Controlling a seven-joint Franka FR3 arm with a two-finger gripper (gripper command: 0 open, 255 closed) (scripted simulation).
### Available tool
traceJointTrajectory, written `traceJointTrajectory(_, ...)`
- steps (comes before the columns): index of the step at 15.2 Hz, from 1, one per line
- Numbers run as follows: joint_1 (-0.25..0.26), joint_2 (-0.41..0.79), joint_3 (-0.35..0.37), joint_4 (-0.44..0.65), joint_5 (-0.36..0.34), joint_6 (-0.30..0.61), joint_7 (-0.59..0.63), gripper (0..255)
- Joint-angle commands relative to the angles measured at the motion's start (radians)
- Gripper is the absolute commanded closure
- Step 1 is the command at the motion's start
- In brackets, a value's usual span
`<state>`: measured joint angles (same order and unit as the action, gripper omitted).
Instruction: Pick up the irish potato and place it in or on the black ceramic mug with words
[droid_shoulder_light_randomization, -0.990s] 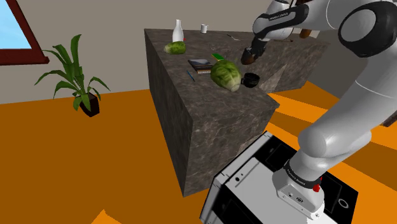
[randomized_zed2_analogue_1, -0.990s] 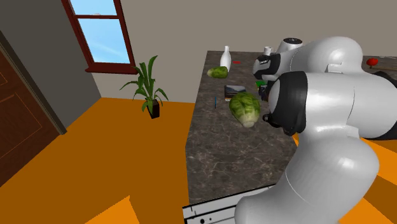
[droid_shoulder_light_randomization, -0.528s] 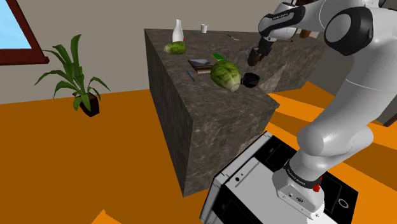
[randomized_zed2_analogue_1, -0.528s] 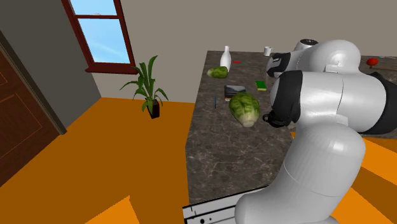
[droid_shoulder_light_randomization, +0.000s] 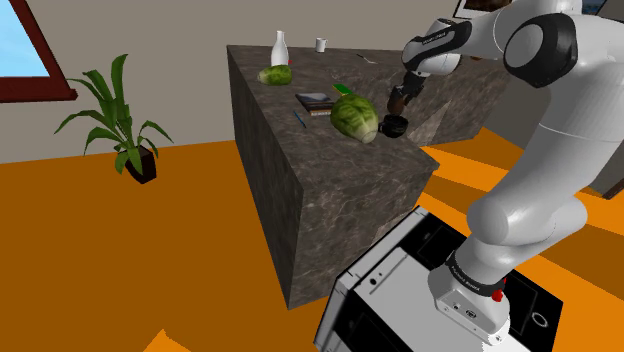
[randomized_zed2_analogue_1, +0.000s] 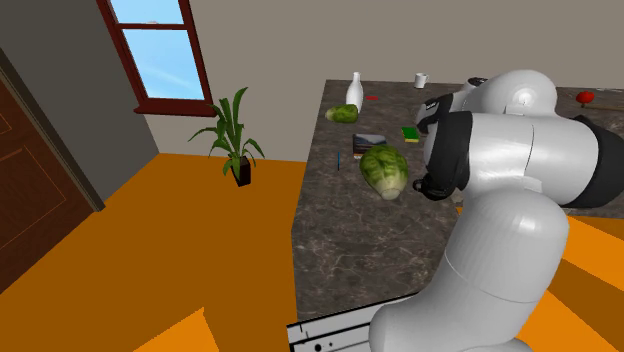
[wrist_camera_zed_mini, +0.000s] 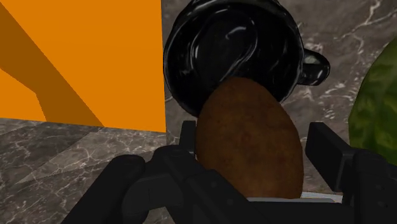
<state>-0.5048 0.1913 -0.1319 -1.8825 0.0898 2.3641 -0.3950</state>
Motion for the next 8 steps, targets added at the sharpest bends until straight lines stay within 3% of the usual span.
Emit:
traceJointTrajectory(1,0.0,0.007,0.001,-0.018,0.003,0.026,-0.002,255)
traceJointTrajectory(8,0.0,0.017,0.002,-0.031,0.007,0.049,-0.006,255)
